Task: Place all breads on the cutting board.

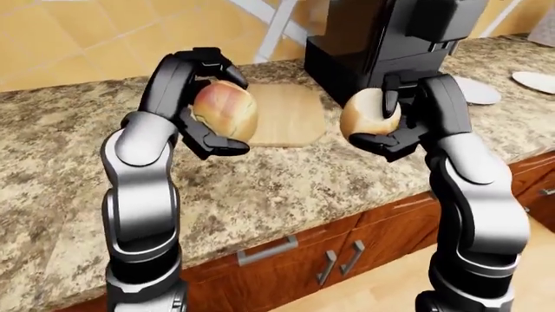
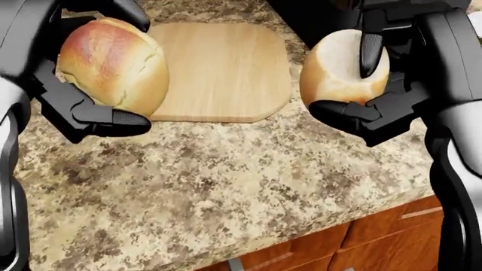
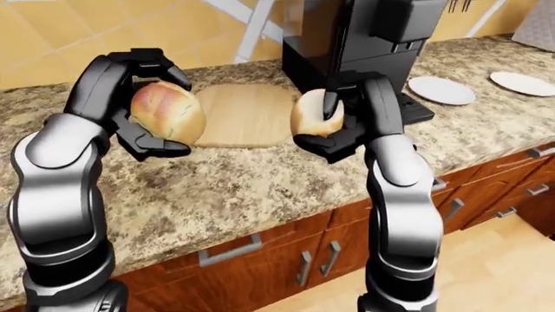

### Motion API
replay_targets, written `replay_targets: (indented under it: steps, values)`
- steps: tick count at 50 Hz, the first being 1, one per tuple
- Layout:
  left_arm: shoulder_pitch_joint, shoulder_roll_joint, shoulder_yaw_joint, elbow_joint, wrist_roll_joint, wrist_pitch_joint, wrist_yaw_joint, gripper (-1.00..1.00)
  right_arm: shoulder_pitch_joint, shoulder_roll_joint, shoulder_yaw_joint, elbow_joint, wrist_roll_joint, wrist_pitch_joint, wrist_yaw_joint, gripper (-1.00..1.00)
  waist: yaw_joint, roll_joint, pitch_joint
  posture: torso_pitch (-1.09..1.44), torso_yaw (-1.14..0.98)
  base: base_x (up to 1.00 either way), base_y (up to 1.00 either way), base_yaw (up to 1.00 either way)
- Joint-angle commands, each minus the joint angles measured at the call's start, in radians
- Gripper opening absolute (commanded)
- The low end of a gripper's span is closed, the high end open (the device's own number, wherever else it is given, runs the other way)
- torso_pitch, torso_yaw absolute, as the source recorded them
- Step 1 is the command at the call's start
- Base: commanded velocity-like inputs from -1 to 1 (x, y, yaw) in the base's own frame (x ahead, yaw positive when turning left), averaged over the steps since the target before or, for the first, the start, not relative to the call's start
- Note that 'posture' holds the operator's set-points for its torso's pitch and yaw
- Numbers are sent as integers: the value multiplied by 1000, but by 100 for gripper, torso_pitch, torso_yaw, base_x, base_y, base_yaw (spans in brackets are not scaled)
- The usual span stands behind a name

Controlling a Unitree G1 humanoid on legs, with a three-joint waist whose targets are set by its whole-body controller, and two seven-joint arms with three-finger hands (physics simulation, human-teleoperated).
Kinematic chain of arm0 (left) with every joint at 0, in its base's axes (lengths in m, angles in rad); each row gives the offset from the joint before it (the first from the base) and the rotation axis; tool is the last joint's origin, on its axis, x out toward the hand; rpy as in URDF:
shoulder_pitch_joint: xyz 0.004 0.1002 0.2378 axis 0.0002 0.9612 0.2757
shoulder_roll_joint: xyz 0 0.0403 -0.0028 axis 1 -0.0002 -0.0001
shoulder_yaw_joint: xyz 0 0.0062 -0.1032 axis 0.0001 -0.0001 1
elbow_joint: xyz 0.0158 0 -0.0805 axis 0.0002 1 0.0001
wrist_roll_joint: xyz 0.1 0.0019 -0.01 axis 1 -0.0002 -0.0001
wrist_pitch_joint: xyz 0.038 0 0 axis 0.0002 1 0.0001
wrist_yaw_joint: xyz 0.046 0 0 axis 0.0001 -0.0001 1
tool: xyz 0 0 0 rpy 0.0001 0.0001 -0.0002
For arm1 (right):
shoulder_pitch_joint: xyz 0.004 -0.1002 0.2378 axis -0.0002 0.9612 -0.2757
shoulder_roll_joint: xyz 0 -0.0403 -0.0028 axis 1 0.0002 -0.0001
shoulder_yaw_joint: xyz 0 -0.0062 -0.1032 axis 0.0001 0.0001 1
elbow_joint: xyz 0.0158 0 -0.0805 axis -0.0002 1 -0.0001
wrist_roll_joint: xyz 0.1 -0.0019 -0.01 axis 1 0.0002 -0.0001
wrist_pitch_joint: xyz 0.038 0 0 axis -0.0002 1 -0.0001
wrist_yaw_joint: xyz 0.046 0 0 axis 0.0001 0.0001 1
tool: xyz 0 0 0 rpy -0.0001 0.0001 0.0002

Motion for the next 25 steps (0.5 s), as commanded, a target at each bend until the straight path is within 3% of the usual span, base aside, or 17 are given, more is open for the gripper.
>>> replay_targets:
  steps: [1,7,9,11,13,18,25]
  values:
    - [-33,20,35,-37,26,-7,11,-100,-42,-3,9,-49,6,-27,12,-100,12,-25,-32,0,0,0,0,0]
    - [-39,20,35,-28,29,-11,7,-100,-45,4,13,-57,2,-27,19,-100,0,-24,-5,0,0,0,0,0]
    - [-35,14,35,-17,27,-25,14,-100,-44,7,16,-56,0,-35,20,-100,-12,-2,-12,0,0,0,0,0]
    - [-41,13,29,-22,33,-15,11,-100,-48,10,16,-56,-1,-34,20,-100,-26,55,-41,0,0,0,0,0]
    - [-50,10,27,-14,35,-17,12,-100,-52,13,14,-47,1,-41,18,-100,-26,35,-33,0,0,0,0,0]
    - [-69,0,17,0,43,-16,12,-100,-64,16,11,-46,7,-34,8,-100,-15,9,-48,0,0,0,0,0]
    - [-80,-8,14,10,52,-23,8,-100,-106,11,22,13,9,-48,-5,-100,-8,14,-52,0,0,0,0,0]
